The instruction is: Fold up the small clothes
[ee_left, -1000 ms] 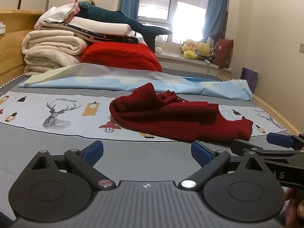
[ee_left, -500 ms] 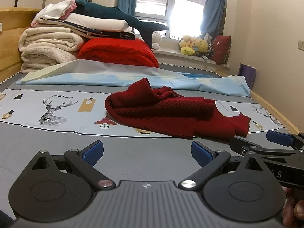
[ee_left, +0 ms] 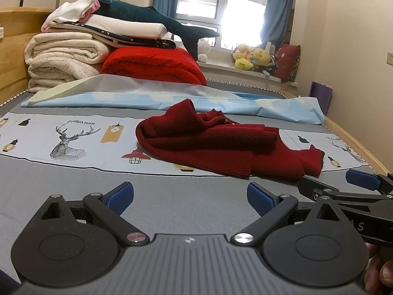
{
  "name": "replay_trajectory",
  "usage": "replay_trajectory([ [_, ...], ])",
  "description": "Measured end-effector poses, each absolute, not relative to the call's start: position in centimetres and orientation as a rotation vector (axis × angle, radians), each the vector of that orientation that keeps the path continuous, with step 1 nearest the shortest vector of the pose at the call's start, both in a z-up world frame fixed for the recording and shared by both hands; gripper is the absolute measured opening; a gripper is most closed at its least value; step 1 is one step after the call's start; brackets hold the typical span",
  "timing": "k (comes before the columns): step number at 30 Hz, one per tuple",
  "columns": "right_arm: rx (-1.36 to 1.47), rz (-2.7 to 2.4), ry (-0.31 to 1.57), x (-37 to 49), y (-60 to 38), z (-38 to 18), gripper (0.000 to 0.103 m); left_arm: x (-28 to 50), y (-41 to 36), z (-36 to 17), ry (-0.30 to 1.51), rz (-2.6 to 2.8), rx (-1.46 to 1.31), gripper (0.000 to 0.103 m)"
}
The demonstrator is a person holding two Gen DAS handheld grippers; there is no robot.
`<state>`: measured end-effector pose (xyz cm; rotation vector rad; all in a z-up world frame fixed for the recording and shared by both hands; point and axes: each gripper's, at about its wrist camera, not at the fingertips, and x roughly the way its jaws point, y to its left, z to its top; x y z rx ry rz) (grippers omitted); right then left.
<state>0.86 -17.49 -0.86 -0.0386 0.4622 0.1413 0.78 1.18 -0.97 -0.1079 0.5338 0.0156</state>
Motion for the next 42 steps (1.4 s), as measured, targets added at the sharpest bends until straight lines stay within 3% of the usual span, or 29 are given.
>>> replay_trajectory([
  [42,-0.038,0.130,0.465,1.01,-17.42,-0.76,0.091,0.78,0.95,-0.93,0.530,0.014,-0.103,0.100],
])
